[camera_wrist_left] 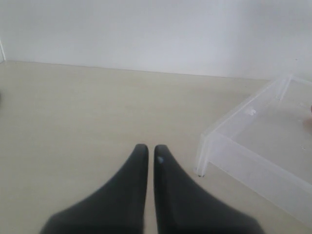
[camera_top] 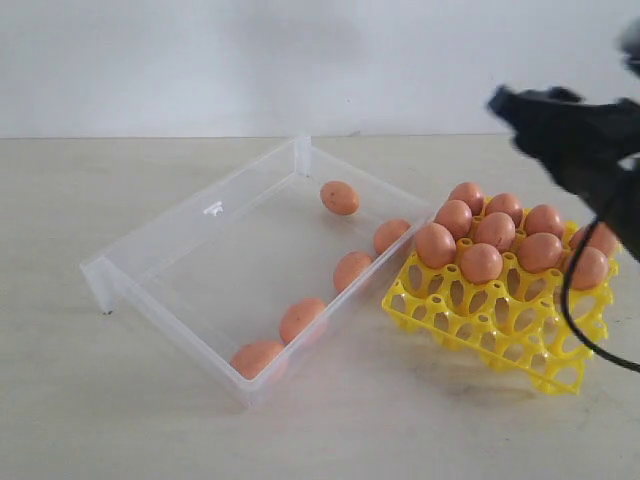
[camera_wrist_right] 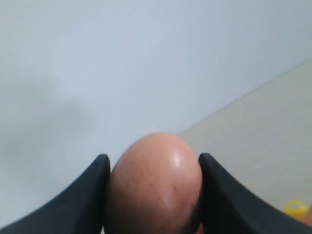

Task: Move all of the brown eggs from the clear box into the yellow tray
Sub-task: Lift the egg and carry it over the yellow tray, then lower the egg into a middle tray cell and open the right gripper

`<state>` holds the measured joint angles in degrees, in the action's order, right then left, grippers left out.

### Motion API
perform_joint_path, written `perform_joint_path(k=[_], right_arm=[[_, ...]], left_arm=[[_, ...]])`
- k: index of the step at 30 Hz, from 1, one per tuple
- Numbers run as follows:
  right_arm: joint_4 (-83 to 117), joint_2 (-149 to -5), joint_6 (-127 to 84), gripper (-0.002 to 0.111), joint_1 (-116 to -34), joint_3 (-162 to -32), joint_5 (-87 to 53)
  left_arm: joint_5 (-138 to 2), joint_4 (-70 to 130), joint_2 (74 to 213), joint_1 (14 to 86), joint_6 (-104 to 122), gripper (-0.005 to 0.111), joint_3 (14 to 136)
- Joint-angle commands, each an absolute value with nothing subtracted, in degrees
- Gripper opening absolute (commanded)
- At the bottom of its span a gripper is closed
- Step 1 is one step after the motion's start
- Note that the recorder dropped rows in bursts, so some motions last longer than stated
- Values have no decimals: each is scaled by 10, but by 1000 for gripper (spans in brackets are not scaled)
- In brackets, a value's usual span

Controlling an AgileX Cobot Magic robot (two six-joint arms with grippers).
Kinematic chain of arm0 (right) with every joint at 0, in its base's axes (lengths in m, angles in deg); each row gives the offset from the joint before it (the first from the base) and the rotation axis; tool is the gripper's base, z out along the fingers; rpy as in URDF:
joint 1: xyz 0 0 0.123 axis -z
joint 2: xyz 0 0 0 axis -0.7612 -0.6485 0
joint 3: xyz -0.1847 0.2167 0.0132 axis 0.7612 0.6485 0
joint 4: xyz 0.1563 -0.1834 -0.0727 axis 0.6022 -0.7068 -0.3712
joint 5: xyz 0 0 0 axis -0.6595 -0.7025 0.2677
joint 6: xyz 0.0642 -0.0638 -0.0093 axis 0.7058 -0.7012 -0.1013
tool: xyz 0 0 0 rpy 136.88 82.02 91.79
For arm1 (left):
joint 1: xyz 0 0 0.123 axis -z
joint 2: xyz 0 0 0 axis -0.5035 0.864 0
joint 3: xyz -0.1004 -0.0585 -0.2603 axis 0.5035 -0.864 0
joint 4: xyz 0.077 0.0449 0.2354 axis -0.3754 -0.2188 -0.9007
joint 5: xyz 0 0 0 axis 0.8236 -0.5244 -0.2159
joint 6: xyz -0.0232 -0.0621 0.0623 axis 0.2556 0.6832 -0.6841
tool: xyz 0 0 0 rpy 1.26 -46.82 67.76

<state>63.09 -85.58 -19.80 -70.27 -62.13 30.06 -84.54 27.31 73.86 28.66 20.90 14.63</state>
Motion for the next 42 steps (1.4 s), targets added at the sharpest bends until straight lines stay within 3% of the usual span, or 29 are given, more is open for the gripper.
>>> perform_joint_path(k=[1,5,7,10,14,22,29,33,42], right_arm=[[638,-823,-110,0,-632,-579,319],[173,-841,171,0,-478,-587,225],[-71,-868,371,0,-374,-603,288],[-370,-942,551,0,-226,-659,489],[-626,-1018,636,0,-141,-739,533],[-723,-1070,518,0,-221,-732,533],[-748,-1070,422,0,-303,-732,396],[-746,-1070,422,0,-313,-732,313],[-729,-1070,422,0,-313,-732,265]], left_arm=[[-841,275,737,288,208,4,145],[-841,275,737,288,208,4,145],[-841,275,737,288,208,4,145],[-841,275,737,288,208,4,145],[-841,275,737,288,208,4,145],[-841,275,737,288,208,4,145],[-841,275,737,288,208,4,145],[-841,275,737,288,208,4,145],[-841,275,737,288,208,4,145]])
